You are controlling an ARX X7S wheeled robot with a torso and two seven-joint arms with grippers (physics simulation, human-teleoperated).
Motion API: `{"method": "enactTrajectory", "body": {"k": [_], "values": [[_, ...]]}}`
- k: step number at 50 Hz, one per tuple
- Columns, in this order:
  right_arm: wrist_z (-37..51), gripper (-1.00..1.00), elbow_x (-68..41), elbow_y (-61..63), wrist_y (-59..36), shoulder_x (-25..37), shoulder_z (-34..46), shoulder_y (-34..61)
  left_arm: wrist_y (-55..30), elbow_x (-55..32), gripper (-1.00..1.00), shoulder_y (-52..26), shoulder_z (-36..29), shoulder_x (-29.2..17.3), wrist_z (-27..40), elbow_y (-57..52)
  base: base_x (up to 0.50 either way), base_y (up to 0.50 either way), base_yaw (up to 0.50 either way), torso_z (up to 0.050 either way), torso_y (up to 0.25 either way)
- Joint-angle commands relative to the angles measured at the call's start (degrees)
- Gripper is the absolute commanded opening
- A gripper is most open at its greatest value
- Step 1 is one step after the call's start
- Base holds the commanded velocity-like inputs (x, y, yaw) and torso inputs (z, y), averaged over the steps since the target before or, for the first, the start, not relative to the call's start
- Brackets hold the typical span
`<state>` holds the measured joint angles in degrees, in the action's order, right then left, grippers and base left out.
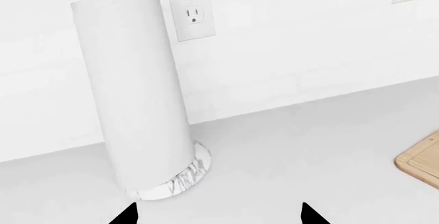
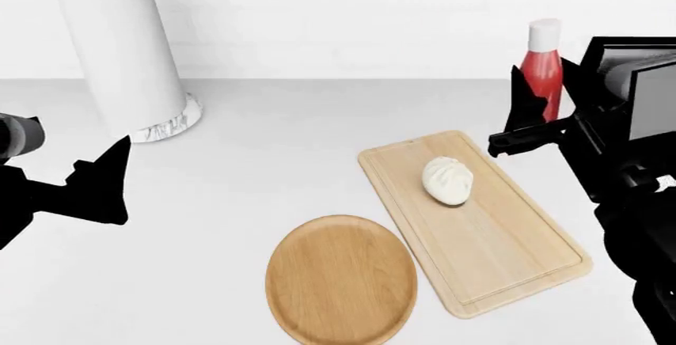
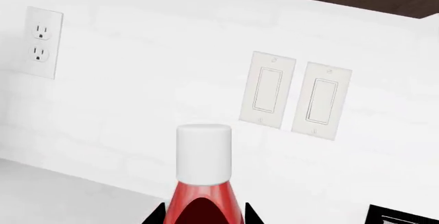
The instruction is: Pick the dumpling from the plate and place it on the cutting board. Then pick the condiment bottle from the cabinet and place it next to the cutting board.
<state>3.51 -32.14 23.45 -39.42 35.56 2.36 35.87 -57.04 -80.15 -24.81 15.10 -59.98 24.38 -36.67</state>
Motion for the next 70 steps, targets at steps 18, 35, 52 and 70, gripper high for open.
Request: {"method": "enactTrajectory", "body": {"k": [18,35,52,70], "values": [[-1.5,-1.00,7.6,-10.3,8.4,-1.8,3.5,-0.8,0.6,0.7,1.00,1.0,-0.1,0.3,-0.2,0.2,0.00,0.00,0.00,0.000,0.000],[-1.3,-1.00,10.0,-15.0,10.7,-2.4,4.8,-0.5,0.8,0.5,1.00,1.4,0.1,0.2,-0.1,0.1,0.00,0.00,0.00,0.000,0.000],[-0.1,-1.00,11.9,-18.6,13.2,-2.6,4.6,-1.9,1.1,0.6,1.00,2.3,0.6,0.3,-0.1,0.0,0.00,0.00,0.00,0.000,0.001],[0.6,-1.00,12.7,-21.3,15.0,-2.7,4.2,-3.5,1.4,0.6,1.00,2.6,0.5,0.4,0.0,0.0,0.00,0.00,0.00,0.000,0.000]]}}
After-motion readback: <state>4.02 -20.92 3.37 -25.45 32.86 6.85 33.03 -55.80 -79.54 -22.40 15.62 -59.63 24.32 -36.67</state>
